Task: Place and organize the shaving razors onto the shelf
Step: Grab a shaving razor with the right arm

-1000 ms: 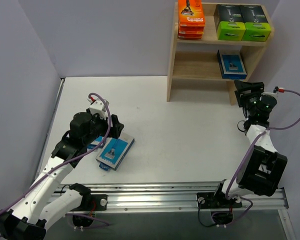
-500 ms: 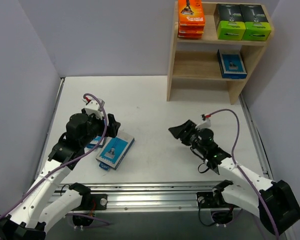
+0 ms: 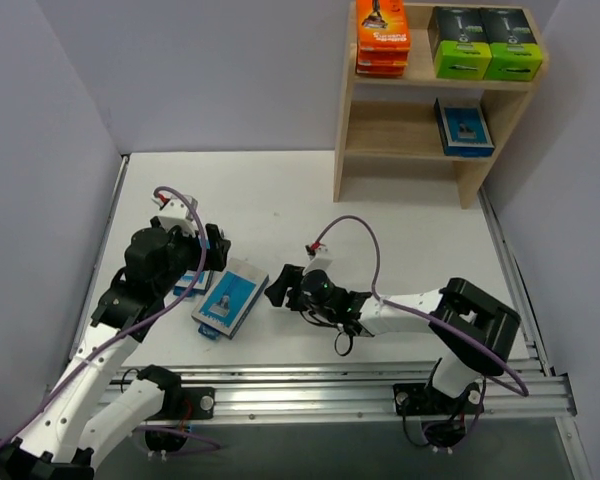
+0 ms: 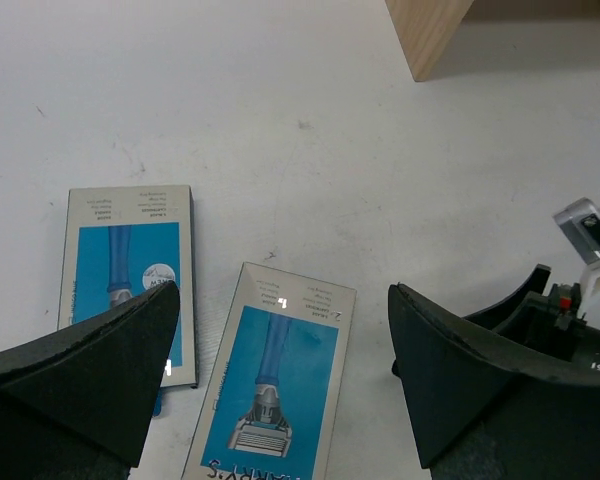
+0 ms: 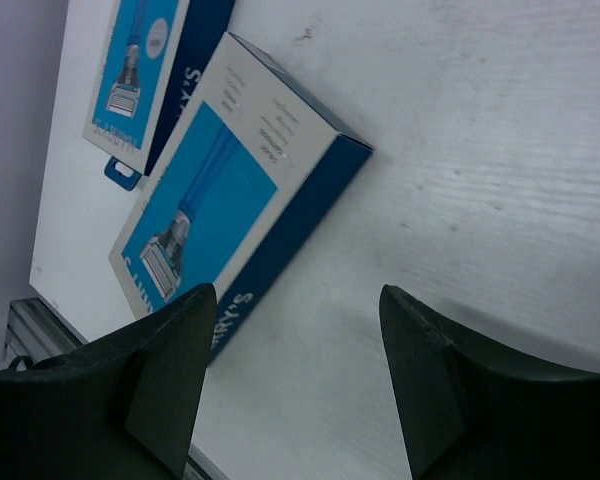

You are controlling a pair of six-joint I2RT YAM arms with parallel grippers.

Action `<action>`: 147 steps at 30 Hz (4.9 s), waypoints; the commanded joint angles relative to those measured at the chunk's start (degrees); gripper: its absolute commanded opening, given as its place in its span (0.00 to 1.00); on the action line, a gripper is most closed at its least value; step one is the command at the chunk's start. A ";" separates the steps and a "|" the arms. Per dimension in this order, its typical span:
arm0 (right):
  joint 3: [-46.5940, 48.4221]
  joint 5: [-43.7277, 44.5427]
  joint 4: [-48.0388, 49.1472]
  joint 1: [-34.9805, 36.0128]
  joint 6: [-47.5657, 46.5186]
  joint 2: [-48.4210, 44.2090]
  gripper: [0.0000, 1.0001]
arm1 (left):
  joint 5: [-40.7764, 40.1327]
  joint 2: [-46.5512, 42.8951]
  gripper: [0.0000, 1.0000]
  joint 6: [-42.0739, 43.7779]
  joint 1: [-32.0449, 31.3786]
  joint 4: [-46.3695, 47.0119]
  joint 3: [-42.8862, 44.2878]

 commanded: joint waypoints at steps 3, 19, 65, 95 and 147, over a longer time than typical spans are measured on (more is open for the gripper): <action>6.74 2.54 4.14 1.06 -0.86 8.04 0.62 | -2.40 -2.82 0.94 -0.47 0.59 1.00 1.65; 18.87 0.69 -0.16 -0.43 -3.23 22.19 0.50 | 0.76 -2.73 0.94 -1.34 0.68 1.09 1.92; -2.56 13.16 -0.52 -0.97 10.00 -3.29 0.42 | 2.17 -0.45 0.94 -1.08 0.59 1.35 1.92; -9.86 29.69 20.93 14.24 43.35 14.63 0.37 | 4.63 -1.94 0.94 -1.78 -0.11 1.79 1.65; -2.74 24.16 25.95 7.21 43.17 25.62 0.24 | 6.83 -1.24 0.94 -2.31 -0.64 2.49 1.39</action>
